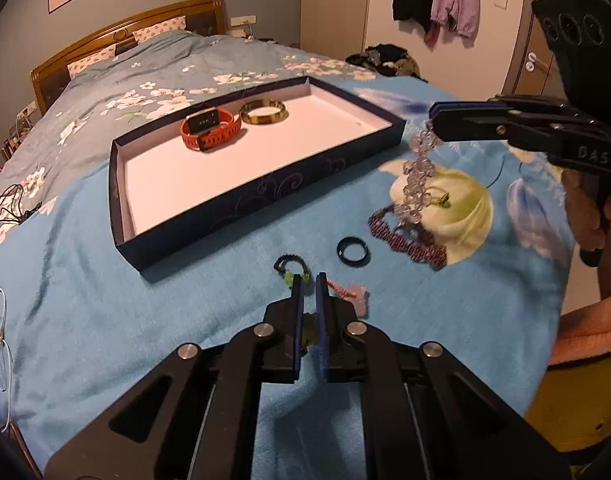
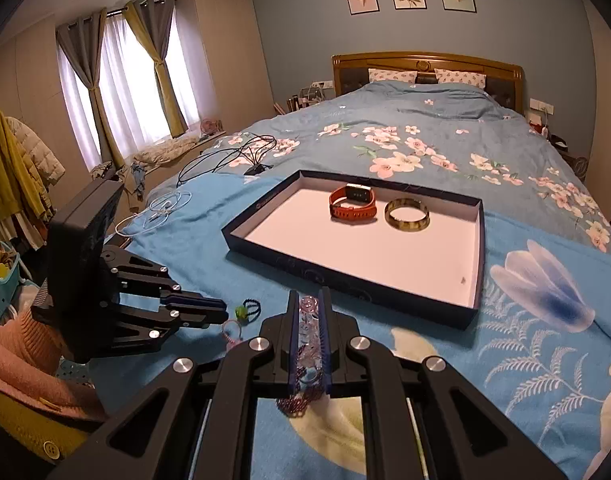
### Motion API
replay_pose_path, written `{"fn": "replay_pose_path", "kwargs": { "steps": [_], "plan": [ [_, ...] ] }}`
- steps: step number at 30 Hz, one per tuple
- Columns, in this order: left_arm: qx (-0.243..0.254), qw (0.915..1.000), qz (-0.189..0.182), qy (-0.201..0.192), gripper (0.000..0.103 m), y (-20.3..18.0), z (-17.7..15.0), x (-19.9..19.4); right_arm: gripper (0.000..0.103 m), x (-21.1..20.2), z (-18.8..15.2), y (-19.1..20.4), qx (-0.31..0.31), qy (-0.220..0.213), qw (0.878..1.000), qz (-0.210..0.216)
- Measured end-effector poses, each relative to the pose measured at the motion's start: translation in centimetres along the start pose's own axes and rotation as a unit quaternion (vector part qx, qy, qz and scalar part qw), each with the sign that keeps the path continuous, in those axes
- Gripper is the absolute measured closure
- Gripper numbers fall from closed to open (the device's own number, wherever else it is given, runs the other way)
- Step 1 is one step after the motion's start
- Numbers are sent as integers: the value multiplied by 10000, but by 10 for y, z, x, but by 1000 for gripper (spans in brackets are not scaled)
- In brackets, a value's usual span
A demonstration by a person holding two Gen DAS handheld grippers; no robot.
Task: Organize jewelry
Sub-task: 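Lift the crystal bracelet with the right tool while the left tool grasps the pink charm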
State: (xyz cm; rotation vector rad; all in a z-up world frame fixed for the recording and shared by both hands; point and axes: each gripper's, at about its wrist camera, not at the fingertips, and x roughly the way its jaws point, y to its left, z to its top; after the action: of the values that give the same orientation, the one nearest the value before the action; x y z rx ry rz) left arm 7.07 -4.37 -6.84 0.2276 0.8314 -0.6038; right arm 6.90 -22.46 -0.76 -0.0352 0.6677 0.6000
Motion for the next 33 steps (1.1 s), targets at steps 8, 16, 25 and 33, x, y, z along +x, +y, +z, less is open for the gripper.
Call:
{"fn": "replay_pose_path", "kwargs": {
  "steps": [8,16,25,33],
  "plan": [
    [4,9996,-263,-57,74,-6,-3,-1,95,3,-1,0,38,24,10000,7],
    [16,9982,-599,-29,64,-17,-8,-2,95,3,-4,-4,118,33,9999,2],
    [-115,9971,-715,227,82,-25,-5,25,95,2,0,-1,50,1,10000,9],
    [-173,9978,-634,92,93,-22,0,22,95,4,10,0,-54,-61,10000,-23]
  ]
}}
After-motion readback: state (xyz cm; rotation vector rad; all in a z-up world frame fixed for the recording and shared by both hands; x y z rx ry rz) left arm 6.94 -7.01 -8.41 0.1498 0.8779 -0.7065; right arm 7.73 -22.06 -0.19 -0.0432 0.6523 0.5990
